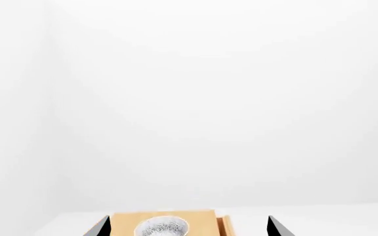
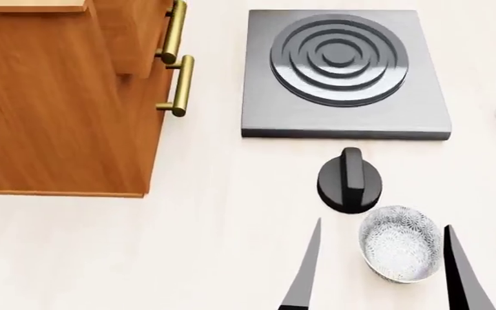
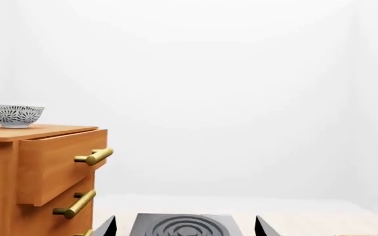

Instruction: Pick the akita bowl on the wooden cabinet and place it on the plate.

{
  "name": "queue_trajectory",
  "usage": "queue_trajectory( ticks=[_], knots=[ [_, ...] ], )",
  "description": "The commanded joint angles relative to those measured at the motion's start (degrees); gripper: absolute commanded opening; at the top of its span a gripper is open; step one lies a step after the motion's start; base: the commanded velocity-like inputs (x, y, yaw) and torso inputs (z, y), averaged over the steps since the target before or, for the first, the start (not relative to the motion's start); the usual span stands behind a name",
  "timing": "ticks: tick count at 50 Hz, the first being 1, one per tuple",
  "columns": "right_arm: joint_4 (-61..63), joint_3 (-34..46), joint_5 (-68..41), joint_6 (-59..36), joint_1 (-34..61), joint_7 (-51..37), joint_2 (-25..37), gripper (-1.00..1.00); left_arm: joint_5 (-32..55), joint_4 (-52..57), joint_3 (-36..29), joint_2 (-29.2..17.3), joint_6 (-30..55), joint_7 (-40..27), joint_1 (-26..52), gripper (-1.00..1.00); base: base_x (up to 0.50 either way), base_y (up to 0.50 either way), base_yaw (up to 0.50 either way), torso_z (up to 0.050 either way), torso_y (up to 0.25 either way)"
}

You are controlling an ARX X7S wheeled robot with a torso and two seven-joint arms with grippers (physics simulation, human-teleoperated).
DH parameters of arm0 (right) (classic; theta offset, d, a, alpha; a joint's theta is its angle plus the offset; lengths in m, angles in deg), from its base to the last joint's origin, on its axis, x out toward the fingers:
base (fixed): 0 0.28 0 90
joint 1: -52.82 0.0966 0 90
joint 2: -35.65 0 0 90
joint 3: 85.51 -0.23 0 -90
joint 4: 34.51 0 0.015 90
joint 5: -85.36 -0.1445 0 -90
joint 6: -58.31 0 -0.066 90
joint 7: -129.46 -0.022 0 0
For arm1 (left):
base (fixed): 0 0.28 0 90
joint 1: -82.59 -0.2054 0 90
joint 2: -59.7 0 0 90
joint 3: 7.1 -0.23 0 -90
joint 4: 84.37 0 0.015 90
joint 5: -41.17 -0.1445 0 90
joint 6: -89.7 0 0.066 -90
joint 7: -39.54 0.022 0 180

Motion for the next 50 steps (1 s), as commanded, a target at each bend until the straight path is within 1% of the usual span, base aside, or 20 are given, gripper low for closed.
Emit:
queue_trajectory(
  ticks=[1,16,24,25,29,30,42,46,50],
  knots=[
    [-0.06,0.46,-0.15,0.23,0.08,-0.37,0.59,1.0,2.76,-1.51,-1.05,-0.46,-1.15,-1.53,1.51,1.0,0.5,0.0,0.0,0.0,0.0],
    [0.03,0.78,-0.28,-0.62,0.49,-1.15,0.98,1.0,3.64,-1.11,-2.32,-1.35,-2.6,-1.88,1.77,1.0,0.47,0.0,0.0,0.0,0.0],
    [0.09,0.99,-0.45,0.1,0.34,-1.27,1.44,1.0,3.97,-1.32,-2.86,-2.0,-3.19,-1.85,2.06,1.0,0.01,0.0,0.0,0.0,0.0],
    [0.1,0.94,-1.02,1.3,-0.06,-0.94,1.68,1.0,4.38,-1.26,-3.01,-2.07,-3.24,-2.22,2.26,1.0,0.48,0.0,0.0,0.0,0.0],
    [-0.02,1.18,-0.23,-0.06,0.36,-1.5,1.49,1.0,4.33,-0.89,-3.23,-2.25,-3.62,-2.06,1.83,1.0,0.49,0.0,0.0,0.0,0.0],
    [-0.04,1.46,0.14,0.97,0.11,-1.41,1.74,1.0,4.35,-0.82,-3.27,-2.33,-3.7,-2.06,1.76,1.0,0.0,0.0,0.0,0.0,0.0],
    [0.0,1.63,-0.2,0.62,0.34,-1.94,1.89,1.0,4.14,-1.61,-4.41,-2.7,-4.44,-1.59,2.72,1.0,0.0,0.0,0.0,0.0,0.001],
    [-0.31,1.91,-0.2,0.75,0.44,-2.02,1.96,1.0,4.16,-3.65,-5.45,-2.46,-4.34,-1.43,4.71,1.0,0.0,0.0,0.0,0.0,0.0],
    [-0.42,1.75,-0.6,0.9,0.42,-2.16,2.04,1.0,3.5,-6.82,-6.49,-1.94,-4.07,1.83,7.06,1.0,0.0,0.0,0.0,0.0,0.0]
  ],
)
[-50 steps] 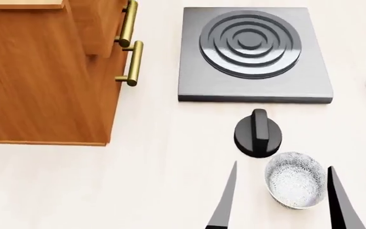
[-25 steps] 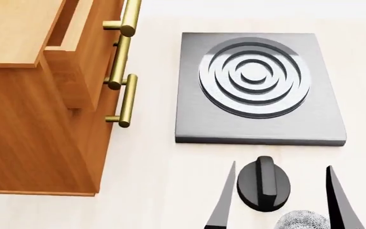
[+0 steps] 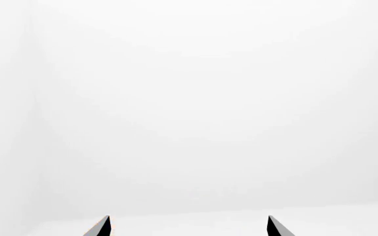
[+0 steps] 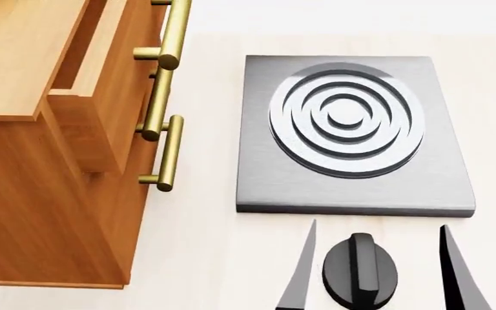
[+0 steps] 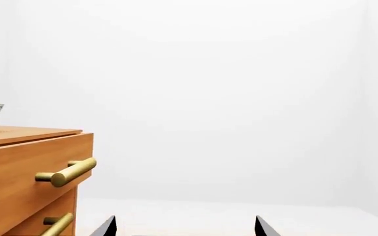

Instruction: Pick the akita bowl on the wooden cabinet and place it on the plate.

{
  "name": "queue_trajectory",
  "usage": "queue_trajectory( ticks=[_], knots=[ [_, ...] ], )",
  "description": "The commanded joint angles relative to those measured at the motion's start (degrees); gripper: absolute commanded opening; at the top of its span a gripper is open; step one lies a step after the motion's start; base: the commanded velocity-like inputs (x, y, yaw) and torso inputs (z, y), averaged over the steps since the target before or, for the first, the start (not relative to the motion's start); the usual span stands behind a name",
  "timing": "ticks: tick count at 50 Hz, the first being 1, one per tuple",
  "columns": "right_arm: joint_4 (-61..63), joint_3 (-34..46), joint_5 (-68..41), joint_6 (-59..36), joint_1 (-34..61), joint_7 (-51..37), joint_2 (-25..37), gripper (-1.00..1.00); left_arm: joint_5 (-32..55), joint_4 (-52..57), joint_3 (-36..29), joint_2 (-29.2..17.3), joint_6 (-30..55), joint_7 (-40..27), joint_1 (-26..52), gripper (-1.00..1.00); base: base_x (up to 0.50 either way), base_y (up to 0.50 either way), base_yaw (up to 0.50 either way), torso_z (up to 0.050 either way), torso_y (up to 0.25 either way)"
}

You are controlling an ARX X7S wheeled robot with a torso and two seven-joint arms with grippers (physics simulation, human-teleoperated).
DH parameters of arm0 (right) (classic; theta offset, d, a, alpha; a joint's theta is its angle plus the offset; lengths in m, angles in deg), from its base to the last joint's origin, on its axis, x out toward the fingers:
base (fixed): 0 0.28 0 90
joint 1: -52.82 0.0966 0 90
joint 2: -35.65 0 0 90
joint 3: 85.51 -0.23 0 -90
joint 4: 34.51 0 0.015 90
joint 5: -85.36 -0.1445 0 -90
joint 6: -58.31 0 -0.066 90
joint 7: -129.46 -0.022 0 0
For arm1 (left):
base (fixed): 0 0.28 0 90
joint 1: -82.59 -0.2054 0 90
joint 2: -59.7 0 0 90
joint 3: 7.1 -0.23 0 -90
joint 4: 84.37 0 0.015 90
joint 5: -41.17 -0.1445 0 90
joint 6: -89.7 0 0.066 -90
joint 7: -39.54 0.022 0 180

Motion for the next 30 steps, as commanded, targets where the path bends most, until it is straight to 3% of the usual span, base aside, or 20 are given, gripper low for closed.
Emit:
queue_trajectory(
  ticks=[1,13,20,30],
  knots=[
    [-0.24,0.08,-0.41,0.35,0.0,-0.38,0.31,1.0,-2.59,-6.25,-2.8,0.65,0.09,5.15,4.19,1.0,0.0,0.0,0.0,0.0,0.0],
    [-0.73,-0.18,-0.89,0.56,0.06,-0.78,0.74,1.0,-22.83,-22.74,-13.41,3.31,-6.99,25.71,13.46,1.0,0.0,0.0,0.0,0.0,0.0],
    [-1.25,0.07,-0.75,0.65,0.17,-0.94,0.97,1.0,-31.53,-29.65,-21.4,4.02,-11.0,34.6,17.46,1.0,0.0,0.0,0.0,0.0,0.0],
    [-2.28,0.82,-0.51,0.79,0.53,-1.08,1.08,1.0,-39.75,-46.84,-27.48,7.63,-18.14,44.83,22.43,1.0,0.0,0.0,0.0,0.0,0.0]
  ],
)
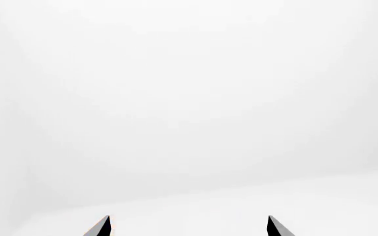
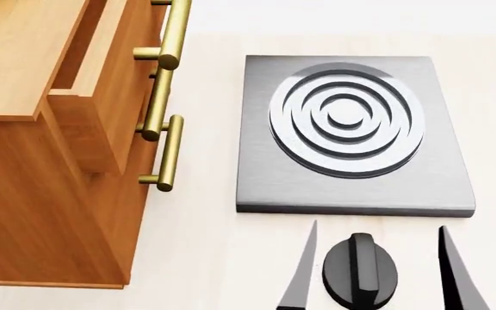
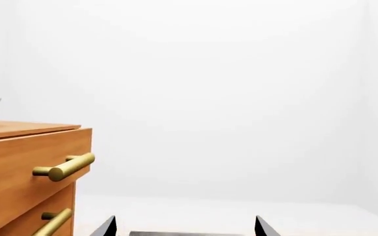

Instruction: Pick the akita bowl on the wooden cabinet and place it on the plate.

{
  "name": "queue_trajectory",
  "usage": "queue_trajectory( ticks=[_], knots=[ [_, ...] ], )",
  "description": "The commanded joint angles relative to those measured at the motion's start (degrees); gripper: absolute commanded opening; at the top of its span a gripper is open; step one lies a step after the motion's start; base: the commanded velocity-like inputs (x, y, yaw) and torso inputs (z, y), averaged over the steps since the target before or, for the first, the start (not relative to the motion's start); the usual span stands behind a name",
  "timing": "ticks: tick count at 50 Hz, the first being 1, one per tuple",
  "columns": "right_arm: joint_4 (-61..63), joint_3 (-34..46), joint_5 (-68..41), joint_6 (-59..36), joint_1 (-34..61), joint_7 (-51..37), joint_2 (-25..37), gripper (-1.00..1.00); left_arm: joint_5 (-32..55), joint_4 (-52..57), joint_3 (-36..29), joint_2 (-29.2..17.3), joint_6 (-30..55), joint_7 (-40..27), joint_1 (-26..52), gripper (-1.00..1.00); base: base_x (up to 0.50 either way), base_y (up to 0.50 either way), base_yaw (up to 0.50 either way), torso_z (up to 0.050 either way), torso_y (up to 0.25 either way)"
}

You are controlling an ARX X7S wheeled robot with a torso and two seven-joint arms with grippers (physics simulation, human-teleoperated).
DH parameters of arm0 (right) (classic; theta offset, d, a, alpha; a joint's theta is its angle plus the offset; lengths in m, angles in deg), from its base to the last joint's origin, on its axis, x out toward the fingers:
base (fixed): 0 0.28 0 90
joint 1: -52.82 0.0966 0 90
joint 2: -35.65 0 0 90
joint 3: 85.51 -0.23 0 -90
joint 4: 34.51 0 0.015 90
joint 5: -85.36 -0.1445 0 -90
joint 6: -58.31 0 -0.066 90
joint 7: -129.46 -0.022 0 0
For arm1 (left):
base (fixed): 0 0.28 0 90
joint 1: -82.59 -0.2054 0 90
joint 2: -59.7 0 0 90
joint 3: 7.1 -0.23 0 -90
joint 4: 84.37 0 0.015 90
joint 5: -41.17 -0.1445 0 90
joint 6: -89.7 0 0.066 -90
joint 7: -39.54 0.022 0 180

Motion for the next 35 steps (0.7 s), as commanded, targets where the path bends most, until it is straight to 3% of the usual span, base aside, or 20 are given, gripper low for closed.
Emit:
queue_trajectory(
  ticks=[1,8,13,16,18,20,30,35],
  knots=[
    [-0.94,0.57,0.17,-0.03,0.36,-0.25,0.21,1.0,-11.63,-19.34,-8.8,3.85,-8.26,13.99,6.73,1.0,0.0,0.0,0.0,0.0,0.0],
    [-1.46,1.38,0.38,-0.02,0.67,-0.18,0.28,1.0,-15.32,-31.85,-11.52,7.67,-13.45,20.36,8.95,1.0,0.0,0.0,0.0,0.0,0.0],
    [-1.56,1.42,0.38,0.01,0.69,-0.3,0.46,1.0,-19.63,-48.85,-14.39,12.85,-20.22,28.17,13.13,1.0,0.0,0.0,0.0,0.0,0.0],
    [-1.61,1.53,0.36,-0.11,0.85,-0.33,0.51,1.0,-23.38,-65.31,-16.91,17.73,-27.08,34.66,17.43,1.0,0.0,0.0,0.0,0.0,0.0],
    [-1.87,1.63,0.31,0.08,0.88,-0.32,0.55,1.0,-21.53,-67.67,-19.06,18.05,-28.37,35.31,17.88,1.0,0.0,0.0,0.0,0.0,0.0],
    [-1.98,1.68,0.51,0.2,0.79,-0.35,0.73,1.0,-19.54,-69.34,-18.01,18.02,-28.08,35.58,18.04,1.0,0.0,0.0,0.0,0.0,0.0],
    [-1.95,1.42,0.41,0.14,0.75,-0.69,1.11,1.0,-31.89,-69.4,-6.56,18.05,-24.55,34.13,17.7,1.0,0.0,0.0,0.0,0.0,0.0],
    [-2.1,1.46,0.31,0.22,0.75,-0.79,1.22,1.0,-42.94,-69.4,3.93,18.02,-21.48,33.78,18.1,1.0,0.0,0.0,0.0,0.0,0.0]
  ],
)
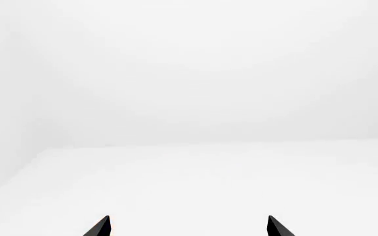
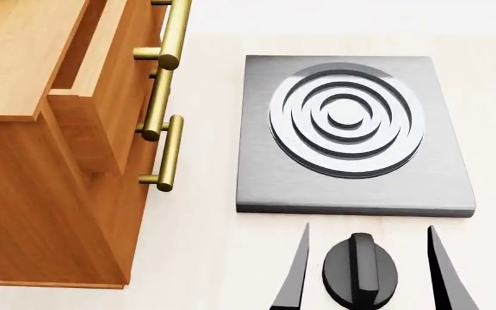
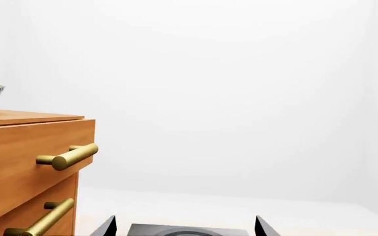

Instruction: Pick the akita bowl on the wooden cabinet and place it on the plate.

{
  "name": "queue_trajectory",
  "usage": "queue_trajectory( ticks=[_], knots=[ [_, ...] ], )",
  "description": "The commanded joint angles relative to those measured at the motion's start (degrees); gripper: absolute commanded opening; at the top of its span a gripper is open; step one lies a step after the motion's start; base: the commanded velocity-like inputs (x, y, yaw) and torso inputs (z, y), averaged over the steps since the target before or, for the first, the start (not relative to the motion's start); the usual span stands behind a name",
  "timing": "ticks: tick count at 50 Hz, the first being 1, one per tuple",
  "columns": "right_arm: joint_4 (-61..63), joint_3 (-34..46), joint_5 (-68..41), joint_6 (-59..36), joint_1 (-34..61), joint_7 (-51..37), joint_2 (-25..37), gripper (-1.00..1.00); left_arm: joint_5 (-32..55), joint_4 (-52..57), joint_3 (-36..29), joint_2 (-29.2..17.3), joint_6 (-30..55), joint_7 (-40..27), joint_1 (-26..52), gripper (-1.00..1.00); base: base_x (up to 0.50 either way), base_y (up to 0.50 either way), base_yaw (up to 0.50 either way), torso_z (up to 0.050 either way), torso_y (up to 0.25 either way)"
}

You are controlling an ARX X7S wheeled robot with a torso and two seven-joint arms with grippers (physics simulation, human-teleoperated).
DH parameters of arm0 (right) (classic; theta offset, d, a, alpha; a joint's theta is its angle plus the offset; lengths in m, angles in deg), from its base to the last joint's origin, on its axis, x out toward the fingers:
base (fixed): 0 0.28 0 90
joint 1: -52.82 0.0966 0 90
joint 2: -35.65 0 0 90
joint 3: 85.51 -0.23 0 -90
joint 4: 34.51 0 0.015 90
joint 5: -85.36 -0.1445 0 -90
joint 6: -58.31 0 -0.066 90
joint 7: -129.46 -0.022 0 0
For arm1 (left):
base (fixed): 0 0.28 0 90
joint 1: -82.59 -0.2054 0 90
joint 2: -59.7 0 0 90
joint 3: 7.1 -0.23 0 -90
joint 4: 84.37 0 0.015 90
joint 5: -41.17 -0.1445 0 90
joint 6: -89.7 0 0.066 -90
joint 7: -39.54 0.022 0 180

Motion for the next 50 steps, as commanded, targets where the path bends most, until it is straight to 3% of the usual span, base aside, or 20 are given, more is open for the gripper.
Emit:
queue_trajectory(
  ticks=[1,6,12,19,34,44,50],
  knots=[
    [-0.19,0.03,-0.04,0.02,0.03,-0.29,0.35,1.0,-17.14,-5.79,14.43,1.43,2.11,1.86,1.84,1.0,0.0,0.0,0.0,0.0,0.0],
    [-0.14,-0.13,-0.41,0.17,-0.03,-0.34,0.52,1.0,-27.85,-5.79,21.85,1.28,4.59,1.6,2.37,1.0,0.0,0.0,0.0,0.0,0.0],
    [-0.12,-0.18,-0.68,0.35,-0.05,-0.48,0.6,1.0,-35.14,-5.79,23.06,1.29,5.99,0.5,2.86,1.0,0.0,0.0,0.0,0.0,0.0],
    [-0.27,-0.11,-0.74,0.36,-0.05,-0.63,0.76,1.0,-36.84,-5.79,28.29,-0.51,13.48,-4.24,2.83,1.0,0.0,0.0,0.0,0.0,0.0],
    [-0.24,0.31,-0.68,0.43,-0.03,-0.9,1.05,1.0,-37.51,-5.79,29.0,-3.06,21.11,-5.94,5.5,1.0,0.0,0.0,0.0,0.0,0.0],
    [-0.93,0.51,-1.1,1.02,0.01,-0.98,1.11,1.0,-37.97,-5.7,31.36,-3.71,28.74,-4.86,7.58,1.0,0.0,0.0,0.0,0.0,0.0],
    [-0.94,0.46,-1.31,1.12,-0.05,-1.14,1.19,1.0,-41.17,-2.48,30.07,-2.6,35.36,0.4,7.58,1.0,0.0,0.0,0.0,0.0,0.0]
  ],
)
